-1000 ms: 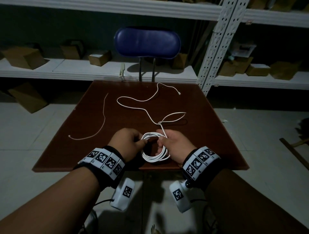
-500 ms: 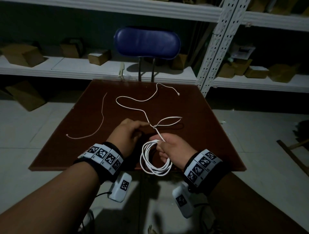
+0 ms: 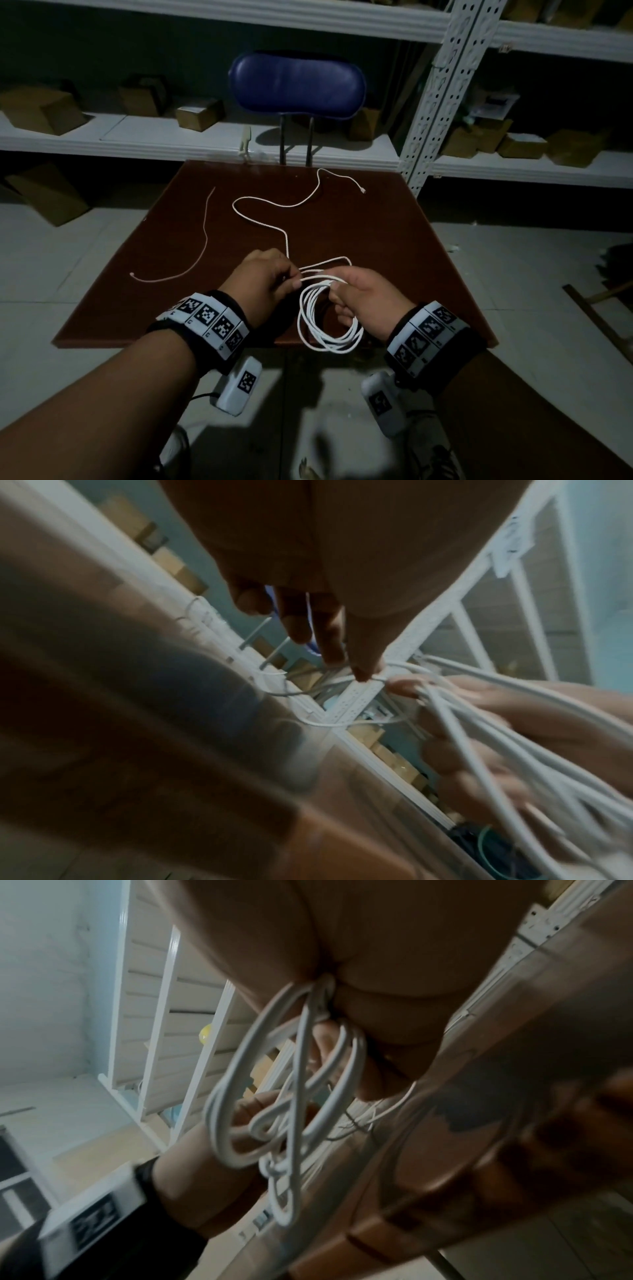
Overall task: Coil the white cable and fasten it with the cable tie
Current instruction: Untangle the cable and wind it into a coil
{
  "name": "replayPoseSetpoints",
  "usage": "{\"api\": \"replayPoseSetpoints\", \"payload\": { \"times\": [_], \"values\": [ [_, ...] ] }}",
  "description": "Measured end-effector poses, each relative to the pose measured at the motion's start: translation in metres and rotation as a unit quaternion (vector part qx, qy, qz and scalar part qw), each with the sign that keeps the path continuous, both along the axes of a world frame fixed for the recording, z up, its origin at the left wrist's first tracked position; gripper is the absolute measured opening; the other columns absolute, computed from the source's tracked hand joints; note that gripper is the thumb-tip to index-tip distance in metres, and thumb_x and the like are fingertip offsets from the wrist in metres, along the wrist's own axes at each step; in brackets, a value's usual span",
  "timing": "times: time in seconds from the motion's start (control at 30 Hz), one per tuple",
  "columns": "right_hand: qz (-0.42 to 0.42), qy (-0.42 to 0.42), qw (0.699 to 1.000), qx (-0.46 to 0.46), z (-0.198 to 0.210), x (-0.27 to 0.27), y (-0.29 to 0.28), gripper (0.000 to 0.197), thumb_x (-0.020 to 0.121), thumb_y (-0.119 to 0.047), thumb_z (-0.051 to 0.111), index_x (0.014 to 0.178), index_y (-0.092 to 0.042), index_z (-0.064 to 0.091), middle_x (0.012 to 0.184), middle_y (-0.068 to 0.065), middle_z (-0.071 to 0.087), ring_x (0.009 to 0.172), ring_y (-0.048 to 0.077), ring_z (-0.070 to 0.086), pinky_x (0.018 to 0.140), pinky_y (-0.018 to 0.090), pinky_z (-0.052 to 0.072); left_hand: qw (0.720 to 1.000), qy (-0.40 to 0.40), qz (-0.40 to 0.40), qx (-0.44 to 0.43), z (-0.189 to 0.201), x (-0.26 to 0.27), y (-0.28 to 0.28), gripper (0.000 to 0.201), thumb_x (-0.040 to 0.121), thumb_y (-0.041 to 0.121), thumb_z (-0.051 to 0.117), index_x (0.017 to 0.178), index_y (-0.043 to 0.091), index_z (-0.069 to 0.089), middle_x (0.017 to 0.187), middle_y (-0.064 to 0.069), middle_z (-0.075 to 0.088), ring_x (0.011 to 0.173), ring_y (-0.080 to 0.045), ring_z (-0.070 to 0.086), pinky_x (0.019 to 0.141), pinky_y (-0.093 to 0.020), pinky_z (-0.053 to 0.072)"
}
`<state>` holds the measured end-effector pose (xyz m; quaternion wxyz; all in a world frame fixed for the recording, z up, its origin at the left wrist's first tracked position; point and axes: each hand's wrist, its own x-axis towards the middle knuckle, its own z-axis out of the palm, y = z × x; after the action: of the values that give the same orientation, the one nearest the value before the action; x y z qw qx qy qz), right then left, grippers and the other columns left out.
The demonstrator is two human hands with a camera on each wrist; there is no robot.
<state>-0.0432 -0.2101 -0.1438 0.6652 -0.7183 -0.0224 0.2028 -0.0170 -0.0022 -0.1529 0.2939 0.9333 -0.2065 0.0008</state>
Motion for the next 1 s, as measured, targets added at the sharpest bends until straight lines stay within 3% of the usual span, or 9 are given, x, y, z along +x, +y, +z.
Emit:
{"api": "replayPoseSetpoints", "payload": {
  "times": [0.07, 0.23, 0.33, 0.4, 0.5, 0.57, 0.67, 0.83, 1.0],
  "values": [
    [-0.030, -0.012, 0.999, 0.006, 0.001, 0.004, -0.001, 0.028, 0.104, -0.003, 0.038, 0.117, -0.008, 0.062, 0.061, -0.005, 0.046, 0.050, 0.008, 0.038, 0.050, 0.026, 0.032, 1.000, 0.015, 0.009, -0.012, 0.005, -0.002, -0.004, 0.010, 0.096, 0.032, 0.059, 0.091, 0.025, 0.066, 0.087, 0.014, 0.059, 0.095, -0.016, 0.053, 0.083, -0.036, 0.045],
    [-0.082, -0.024, 0.994, 0.071, 0.004, 0.009, -0.001, 0.025, 0.104, -0.005, 0.040, 0.112, -0.010, 0.063, 0.056, -0.006, 0.047, 0.048, 0.008, 0.037, 0.050, 0.027, 0.033, 0.973, 0.145, 0.061, -0.167, 0.012, -0.006, -0.007, 0.019, 0.096, 0.029, 0.063, 0.085, 0.015, 0.069, 0.081, -0.003, 0.073, 0.077, -0.016, 0.068, 0.076, -0.035, 0.054],
    [-0.095, -0.040, 0.991, 0.088, 0.005, 0.008, 0.001, 0.023, 0.104, -0.006, 0.040, 0.111, -0.010, 0.062, 0.059, -0.004, 0.045, 0.049, 0.008, 0.036, 0.049, 0.026, 0.034, 0.921, 0.246, 0.077, -0.291, 0.012, -0.009, -0.006, 0.025, 0.098, 0.020, 0.060, 0.083, 0.001, 0.068, 0.074, -0.017, 0.067, 0.068, -0.028, 0.063, 0.070, -0.039, 0.053],
    [-0.111, -0.049, 0.989, 0.082, 0.008, 0.008, 0.002, 0.021, 0.104, -0.006, 0.040, 0.110, -0.011, 0.060, 0.062, -0.004, 0.046, 0.049, 0.008, 0.037, 0.049, 0.026, 0.034, 0.878, 0.307, 0.079, -0.360, 0.012, -0.011, -0.005, 0.028, 0.100, 0.016, 0.057, 0.080, -0.001, 0.067, 0.069, -0.021, 0.059, 0.062, -0.029, 0.057, 0.062, -0.035, 0.049],
    [-0.139, -0.064, 0.986, 0.067, 0.008, 0.011, 0.005, 0.019, 0.104, -0.008, 0.041, 0.110, -0.012, 0.058, 0.064, -0.003, 0.047, 0.049, 0.007, 0.039, 0.051, 0.027, 0.035, 0.828, 0.370, 0.074, -0.415, 0.015, -0.011, -0.001, 0.038, 0.099, 0.032, 0.056, 0.077, 0.005, 0.069, 0.066, -0.021, 0.056, 0.057, -0.027, 0.052, 0.061, -0.034, 0.042],
    [-0.152, -0.077, 0.984, 0.058, 0.007, 0.011, 0.008, 0.018, 0.104, -0.010, 0.042, 0.109, -0.015, 0.059, 0.064, -0.002, 0.048, 0.050, 0.008, 0.040, 0.052, 0.028, 0.035, 0.829, 0.374, 0.077, -0.409, 0.017, -0.010, 0.000, 0.048, 0.093, 0.050, 0.061, 0.074, 0.007, 0.069, 0.067, -0.021, 0.059, 0.060, -0.029, 0.055, 0.068, -0.040, 0.043],
    [-0.161, -0.090, 0.982, 0.046, 0.004, 0.011, 0.011, 0.019, 0.105, -0.012, 0.041, 0.105, -0.020, 0.059, 0.066, -0.002, 0.048, 0.052, 0.008, 0.041, 0.052, 0.028, 0.037, 0.844, 0.360, 0.056, -0.393, 0.017, -0.014, -0.004, 0.057, 0.089, 0.057, 0.063, 0.069, 0.003, 0.065, 0.066, -0.021, 0.056, 0.062, -0.033, 0.049, 0.068, -0.042, 0.040],
    [-0.165, -0.092, 0.981, 0.049, 0.002, 0.014, 0.014, 0.021, 0.105, -0.012, 0.040, 0.104, -0.021, 0.059, 0.061, -0.008, 0.048, 0.049, 0.004, 0.041, 0.050, 0.026, 0.035, 0.860, 0.343, 0.061, -0.373, 0.018, -0.016, -0.010, 0.044, 0.089, 0.037, 0.069, 0.085, -0.007, 0.068, 0.067, -0.021, 0.056, 0.061, -0.031, 0.048, 0.060, -0.035, 0.040],
    [-0.161, -0.080, 0.981, 0.072, 0.007, 0.011, 0.017, 0.021, 0.105, -0.012, 0.039, 0.104, -0.019, 0.060, 0.062, -0.006, 0.051, 0.053, 0.008, 0.044, 0.050, 0.026, 0.036, 0.851, 0.364, 0.035, -0.377, 0.021, -0.011, -0.012, 0.028, 0.095, 0.025, 0.062, 0.086, -0.002, 0.064, 0.049, -0.009, 0.051, 0.044, -0.019, 0.043, 0.054, -0.030, 0.039]
  ]
}}
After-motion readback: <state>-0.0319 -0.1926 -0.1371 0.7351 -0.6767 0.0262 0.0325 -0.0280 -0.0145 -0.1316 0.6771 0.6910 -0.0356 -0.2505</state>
